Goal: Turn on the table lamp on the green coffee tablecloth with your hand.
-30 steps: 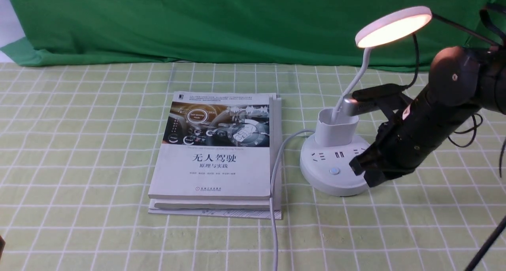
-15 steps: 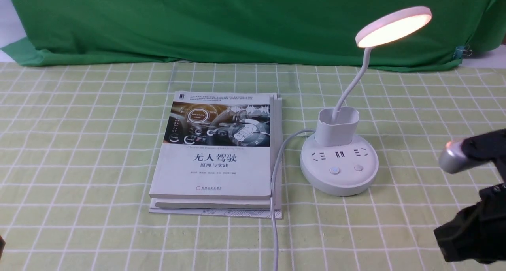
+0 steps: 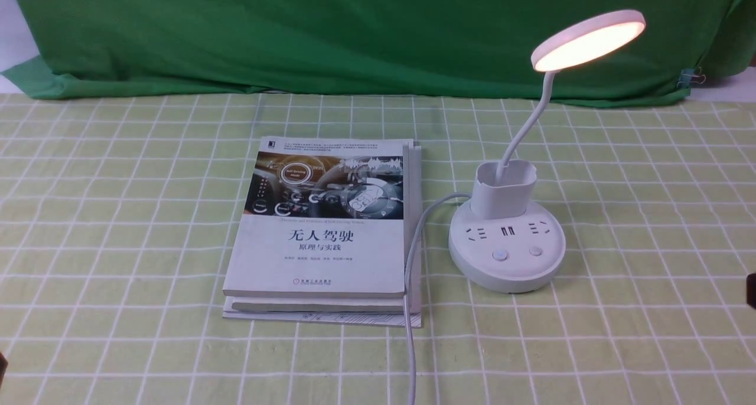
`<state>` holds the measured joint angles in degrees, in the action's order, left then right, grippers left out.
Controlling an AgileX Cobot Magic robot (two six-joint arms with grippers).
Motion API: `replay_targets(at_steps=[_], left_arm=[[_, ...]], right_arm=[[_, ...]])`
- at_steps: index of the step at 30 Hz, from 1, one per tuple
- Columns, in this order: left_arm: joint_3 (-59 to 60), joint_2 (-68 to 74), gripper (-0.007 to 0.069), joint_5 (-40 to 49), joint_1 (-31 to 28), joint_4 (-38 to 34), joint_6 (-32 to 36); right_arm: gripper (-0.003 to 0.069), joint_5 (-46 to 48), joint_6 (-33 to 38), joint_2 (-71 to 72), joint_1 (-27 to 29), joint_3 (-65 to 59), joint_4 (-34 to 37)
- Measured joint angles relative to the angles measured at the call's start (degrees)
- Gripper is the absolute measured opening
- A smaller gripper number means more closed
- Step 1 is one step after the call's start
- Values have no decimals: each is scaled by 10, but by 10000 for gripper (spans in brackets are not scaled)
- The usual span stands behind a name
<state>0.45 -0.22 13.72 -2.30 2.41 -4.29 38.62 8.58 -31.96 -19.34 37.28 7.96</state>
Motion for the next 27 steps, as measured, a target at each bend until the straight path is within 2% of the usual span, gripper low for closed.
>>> replay_targets(at_steps=[4,7,9,13,18,27], left_arm=[[0,0,3,0,0,0,0],[0,0,3,0,0,0,0],[0,0,3,0,0,0,0],[0,0,3,0,0,0,0],[0,0,3,0,0,0,0],[0,0,3,-2,0,0,0]], right_arm=[[80,-35,33,41,28,-11,-20],[73,-78,52,98,86,-63,-25],[38,-110,58,132,119,-108,-21],[25,-178,61,186,155,-196,-9],[26,-243,59,235,182,-307,-6],[26,-251,58,318,204,-377,-4]])
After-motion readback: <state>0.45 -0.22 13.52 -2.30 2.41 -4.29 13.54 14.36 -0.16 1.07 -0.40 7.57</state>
